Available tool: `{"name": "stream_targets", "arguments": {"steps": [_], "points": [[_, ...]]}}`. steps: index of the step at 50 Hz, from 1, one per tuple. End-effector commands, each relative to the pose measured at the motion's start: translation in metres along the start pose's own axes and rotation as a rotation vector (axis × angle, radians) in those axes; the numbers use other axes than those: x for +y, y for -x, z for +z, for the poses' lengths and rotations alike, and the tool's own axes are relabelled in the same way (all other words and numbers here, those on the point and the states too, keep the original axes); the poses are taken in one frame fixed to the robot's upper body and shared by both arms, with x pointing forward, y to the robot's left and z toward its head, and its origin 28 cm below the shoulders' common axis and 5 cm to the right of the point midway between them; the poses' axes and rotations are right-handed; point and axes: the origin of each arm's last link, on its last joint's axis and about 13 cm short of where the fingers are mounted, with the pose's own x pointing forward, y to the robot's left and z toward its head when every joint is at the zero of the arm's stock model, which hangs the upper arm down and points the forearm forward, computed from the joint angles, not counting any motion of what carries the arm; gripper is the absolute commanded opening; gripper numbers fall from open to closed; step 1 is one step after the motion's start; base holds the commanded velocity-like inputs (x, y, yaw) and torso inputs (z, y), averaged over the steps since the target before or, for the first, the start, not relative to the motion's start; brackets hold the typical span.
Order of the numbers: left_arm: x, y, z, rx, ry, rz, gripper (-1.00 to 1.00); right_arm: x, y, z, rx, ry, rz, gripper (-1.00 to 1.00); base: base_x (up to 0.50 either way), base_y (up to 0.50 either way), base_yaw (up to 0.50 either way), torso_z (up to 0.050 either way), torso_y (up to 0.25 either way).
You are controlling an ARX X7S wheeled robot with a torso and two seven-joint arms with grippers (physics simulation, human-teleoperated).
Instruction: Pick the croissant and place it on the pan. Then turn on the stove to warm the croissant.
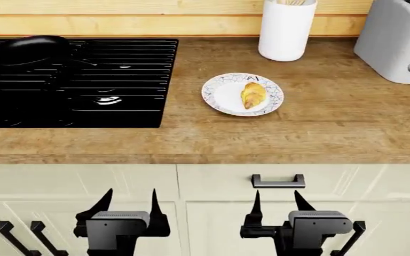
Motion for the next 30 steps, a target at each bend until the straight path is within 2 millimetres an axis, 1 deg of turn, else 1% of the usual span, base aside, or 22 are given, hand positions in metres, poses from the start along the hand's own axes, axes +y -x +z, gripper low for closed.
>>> {"name": "stream_targets", "arguments": {"steps": [1,3,30], "points": [[0.0003,0.0008,0.0011,-0.018,-0.011,-0.019,1.0,0.0011,0.0003,-0.0002,-0.001,0.004,-0.001,1.0,0.0,0.0,0.0,0.0,0.0],[-0.0002,0.0029,0.0022,-0.04,-0.002,-0.038,1.0,0.001,0.0013,-0.0003,-0.004,0.004,-0.001,1.0,0.0,0.0,0.0,0.018,0.0],[0.0001,0.0064,0.0025,-0.045,0.0,-0.058,1.0,0.0014,0.0044,0.0001,-0.008,0.001,-0.001,1.0,0.0,0.0,0.0,0.05,0.012]]}}
